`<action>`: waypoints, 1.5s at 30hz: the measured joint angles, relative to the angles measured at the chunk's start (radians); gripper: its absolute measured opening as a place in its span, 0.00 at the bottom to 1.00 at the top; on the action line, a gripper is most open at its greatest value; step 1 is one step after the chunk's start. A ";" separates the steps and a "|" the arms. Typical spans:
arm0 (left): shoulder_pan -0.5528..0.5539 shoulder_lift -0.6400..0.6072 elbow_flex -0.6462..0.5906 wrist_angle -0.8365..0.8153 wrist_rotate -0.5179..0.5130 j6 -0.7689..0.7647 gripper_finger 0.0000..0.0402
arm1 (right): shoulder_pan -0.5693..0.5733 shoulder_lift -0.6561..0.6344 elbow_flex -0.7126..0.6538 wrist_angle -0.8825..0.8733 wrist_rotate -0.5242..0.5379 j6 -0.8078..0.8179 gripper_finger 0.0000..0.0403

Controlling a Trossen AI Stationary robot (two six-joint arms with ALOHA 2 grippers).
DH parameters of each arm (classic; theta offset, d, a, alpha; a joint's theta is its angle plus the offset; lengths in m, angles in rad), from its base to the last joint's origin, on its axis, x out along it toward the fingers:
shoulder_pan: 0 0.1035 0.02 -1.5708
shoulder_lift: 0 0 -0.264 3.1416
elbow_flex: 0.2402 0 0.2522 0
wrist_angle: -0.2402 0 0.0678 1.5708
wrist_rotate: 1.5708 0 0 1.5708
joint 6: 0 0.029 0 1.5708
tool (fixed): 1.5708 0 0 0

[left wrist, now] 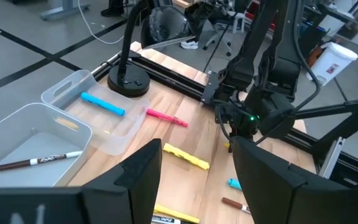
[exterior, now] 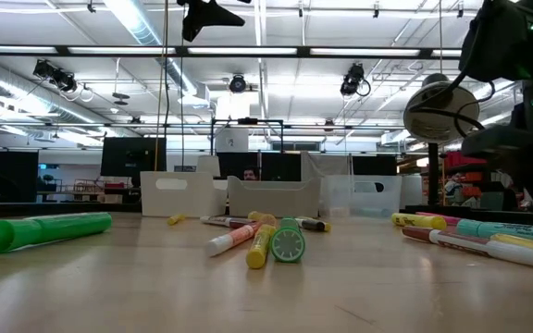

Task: Pick & Place Markers
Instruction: Put the yellow pen into the white bin

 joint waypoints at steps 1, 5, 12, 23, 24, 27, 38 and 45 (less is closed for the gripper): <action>0.000 0.000 0.000 0.002 0.000 0.000 0.51 | 0.000 0.000 -0.001 -0.001 0.000 -0.001 0.24; 0.000 0.000 0.000 0.010 0.000 0.000 0.51 | 0.000 0.000 -0.002 -0.001 0.004 0.000 0.16; 0.000 0.000 0.000 0.010 0.000 0.000 0.51 | 0.000 0.000 0.004 -0.003 0.003 -0.001 0.15; 0.000 0.000 0.000 0.010 0.000 0.000 0.51 | 0.000 -0.006 0.029 -0.028 0.011 -0.001 0.14; 0.000 0.000 0.000 0.010 0.000 0.000 0.51 | 0.000 -0.006 0.029 -0.026 0.014 -0.001 0.14; 0.000 0.000 0.000 0.010 0.000 0.000 0.51 | 0.001 -0.006 0.029 -0.007 0.033 -0.005 0.15; 0.000 0.000 0.000 0.010 0.000 -0.001 0.51 | -0.001 -0.006 0.022 0.066 0.162 -0.024 0.17; 0.000 0.000 0.000 0.010 0.000 -0.001 0.51 | 0.000 -0.009 -0.002 0.072 0.163 0.022 0.25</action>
